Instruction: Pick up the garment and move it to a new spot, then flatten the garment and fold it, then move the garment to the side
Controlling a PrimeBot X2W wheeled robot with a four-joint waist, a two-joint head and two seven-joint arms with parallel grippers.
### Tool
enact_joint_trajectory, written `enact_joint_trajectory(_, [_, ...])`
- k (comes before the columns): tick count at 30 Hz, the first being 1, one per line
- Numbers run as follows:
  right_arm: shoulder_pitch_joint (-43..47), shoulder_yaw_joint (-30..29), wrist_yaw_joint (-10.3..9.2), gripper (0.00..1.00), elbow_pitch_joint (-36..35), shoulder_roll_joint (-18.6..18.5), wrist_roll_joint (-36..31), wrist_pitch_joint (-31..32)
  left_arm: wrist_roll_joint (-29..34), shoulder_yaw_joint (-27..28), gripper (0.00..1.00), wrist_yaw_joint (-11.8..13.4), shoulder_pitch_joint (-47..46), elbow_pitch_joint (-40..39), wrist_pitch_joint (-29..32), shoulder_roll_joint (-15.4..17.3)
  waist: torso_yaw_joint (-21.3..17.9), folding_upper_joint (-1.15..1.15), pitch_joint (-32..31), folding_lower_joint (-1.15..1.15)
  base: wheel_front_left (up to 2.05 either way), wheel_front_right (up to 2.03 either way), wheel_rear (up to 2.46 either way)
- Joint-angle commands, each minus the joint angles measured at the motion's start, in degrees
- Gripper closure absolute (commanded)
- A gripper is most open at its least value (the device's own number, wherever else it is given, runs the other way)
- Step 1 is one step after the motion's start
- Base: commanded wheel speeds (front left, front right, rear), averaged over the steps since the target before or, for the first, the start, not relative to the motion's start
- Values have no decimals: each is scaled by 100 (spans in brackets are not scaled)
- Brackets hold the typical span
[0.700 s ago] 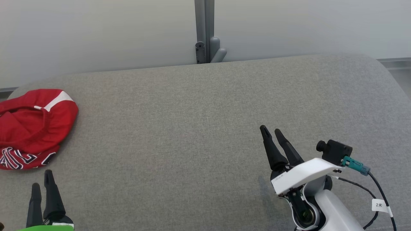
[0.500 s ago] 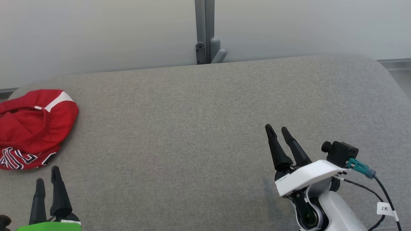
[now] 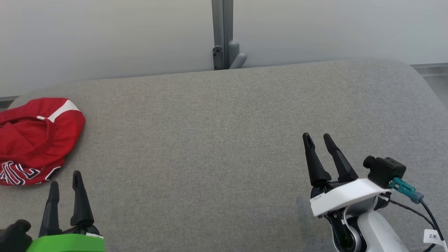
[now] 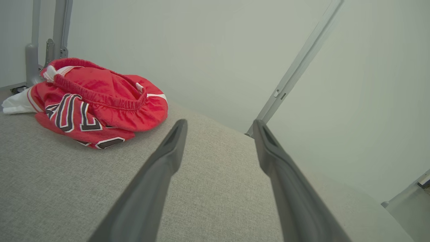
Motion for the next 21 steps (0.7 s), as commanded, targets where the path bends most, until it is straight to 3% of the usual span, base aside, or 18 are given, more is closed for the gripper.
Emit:
enact_joint_trajectory(1, [42,-94,2,0,-165,1,-274,-66,255,-69,0,-25,-117,-70,-65,79,6,0,-5,0,0,0,0])
enact_joint_trajectory(21, [426,-291,3,0,-478,0,-1473,-226,1281,-392,0,-29,-227,181,-323,138,-8,0,-67,0,0,0,0])
